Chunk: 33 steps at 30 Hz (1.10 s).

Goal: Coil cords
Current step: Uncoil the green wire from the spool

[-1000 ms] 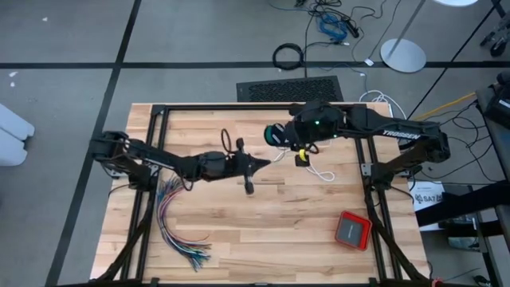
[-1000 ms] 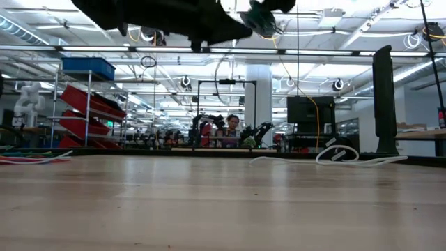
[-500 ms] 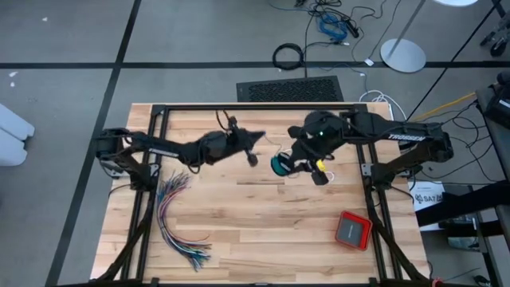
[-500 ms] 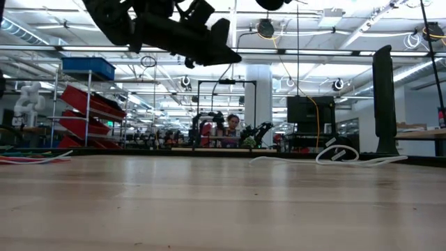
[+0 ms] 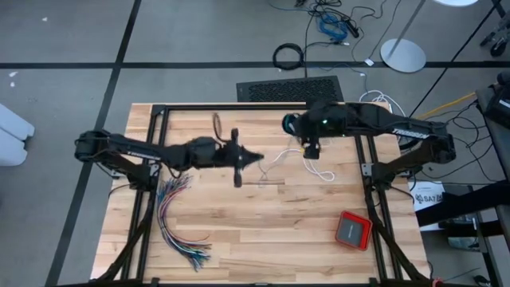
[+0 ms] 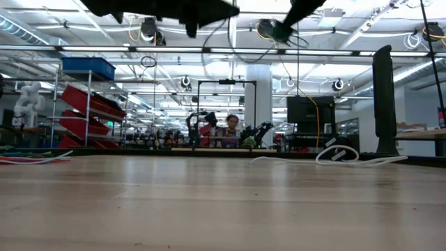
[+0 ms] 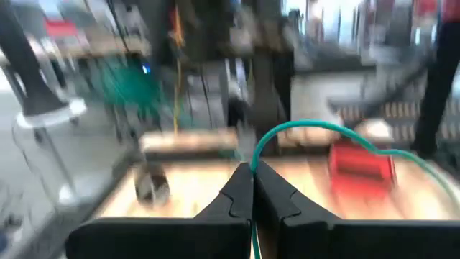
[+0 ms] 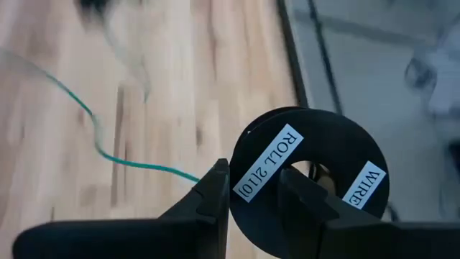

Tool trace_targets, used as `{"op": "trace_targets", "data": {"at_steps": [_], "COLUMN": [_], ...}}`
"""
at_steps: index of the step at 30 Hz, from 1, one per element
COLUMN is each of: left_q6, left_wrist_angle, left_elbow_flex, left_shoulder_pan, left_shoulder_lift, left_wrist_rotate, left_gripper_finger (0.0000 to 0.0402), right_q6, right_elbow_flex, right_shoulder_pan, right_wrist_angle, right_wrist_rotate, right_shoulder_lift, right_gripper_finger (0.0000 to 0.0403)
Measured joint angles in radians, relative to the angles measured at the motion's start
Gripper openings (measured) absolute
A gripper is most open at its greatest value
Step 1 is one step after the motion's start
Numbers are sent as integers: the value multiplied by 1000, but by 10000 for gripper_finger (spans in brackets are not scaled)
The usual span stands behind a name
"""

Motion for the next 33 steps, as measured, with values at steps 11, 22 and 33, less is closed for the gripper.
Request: {"op": "trace_targets", "data": {"at_steps": [11, 22, 33], "left_q6": [-3, -32, -108], "left_wrist_angle": [-186, -215, 32], "left_elbow_flex": [0, 0, -1], "left_shoulder_pan": [19, 45, 46], "left_shoulder_lift": [88, 86, 86], "left_wrist_rotate": [-340, -265, -87], "left_gripper_finger": [4, 224, 304], "right_q6": [-31, -8, -7], "right_elbow_flex": [1, 0, 0], "right_shoulder_pan": [19, 48, 48], "right_wrist_angle": [100, 40, 24], "right_wrist_rotate": [-535, -461, -457], "right_shoulder_lift": [-33, -32, -32], "right_gripper_finger": [78, 78, 78]}}
